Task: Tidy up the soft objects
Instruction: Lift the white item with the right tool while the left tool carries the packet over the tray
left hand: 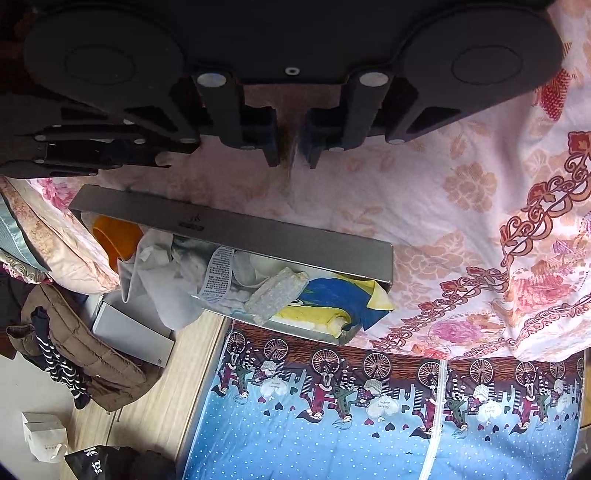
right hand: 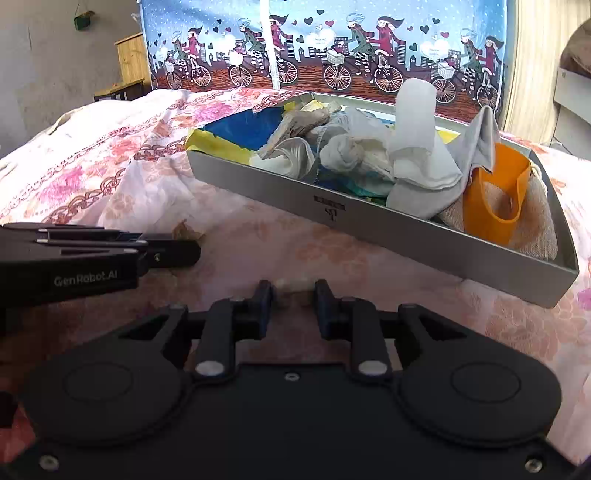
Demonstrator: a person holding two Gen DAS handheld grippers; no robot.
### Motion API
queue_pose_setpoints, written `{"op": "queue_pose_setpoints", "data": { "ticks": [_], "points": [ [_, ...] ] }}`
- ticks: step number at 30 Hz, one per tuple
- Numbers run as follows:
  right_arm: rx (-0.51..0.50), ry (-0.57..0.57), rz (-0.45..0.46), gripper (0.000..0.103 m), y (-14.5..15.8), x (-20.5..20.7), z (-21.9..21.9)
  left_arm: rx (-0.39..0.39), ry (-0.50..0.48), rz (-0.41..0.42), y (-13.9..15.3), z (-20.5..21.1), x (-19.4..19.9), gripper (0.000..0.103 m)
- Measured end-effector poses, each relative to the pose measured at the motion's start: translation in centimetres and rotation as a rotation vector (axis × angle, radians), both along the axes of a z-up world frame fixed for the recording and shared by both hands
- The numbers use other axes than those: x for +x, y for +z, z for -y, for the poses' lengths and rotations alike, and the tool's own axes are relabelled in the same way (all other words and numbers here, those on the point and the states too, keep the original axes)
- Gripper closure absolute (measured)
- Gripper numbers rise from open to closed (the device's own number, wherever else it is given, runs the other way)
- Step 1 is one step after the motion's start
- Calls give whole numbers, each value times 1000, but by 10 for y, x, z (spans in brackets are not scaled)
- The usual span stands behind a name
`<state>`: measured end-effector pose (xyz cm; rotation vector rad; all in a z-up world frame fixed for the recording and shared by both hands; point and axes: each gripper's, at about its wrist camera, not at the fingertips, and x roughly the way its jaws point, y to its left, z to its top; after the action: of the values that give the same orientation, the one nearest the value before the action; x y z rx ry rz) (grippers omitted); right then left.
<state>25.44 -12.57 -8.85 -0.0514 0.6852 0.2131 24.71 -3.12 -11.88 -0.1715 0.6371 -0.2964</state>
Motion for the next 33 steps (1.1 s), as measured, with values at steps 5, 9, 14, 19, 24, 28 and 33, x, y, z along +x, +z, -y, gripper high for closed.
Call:
{"op": "queue_pose_setpoints", "data": {
  "ticks": [5,9,14,19,24,28,33],
  "points": [
    [-10,13,8,85,3,1,-4,4,-6,14,3,1,-3,92],
    [-7,6,52,85,16,-2,-1,9,-9,71,17,2,-7,92],
    [16,-74,184,85,43,-2,12,8,4,195,47,7,-4,92],
    [18,-184,249,85,50,0,32,-17,-9,253,67,30,25,92],
    [45,-245,245,85,43,6,46,-23,-32,237,65,60,57,92],
    [57,-264,240,85,36,8,47,-1,-35,210,55,77,77,92],
    [32,-265,231,85,28,7,48,-12,-43,150,44,81,91,91]
  ]
}}
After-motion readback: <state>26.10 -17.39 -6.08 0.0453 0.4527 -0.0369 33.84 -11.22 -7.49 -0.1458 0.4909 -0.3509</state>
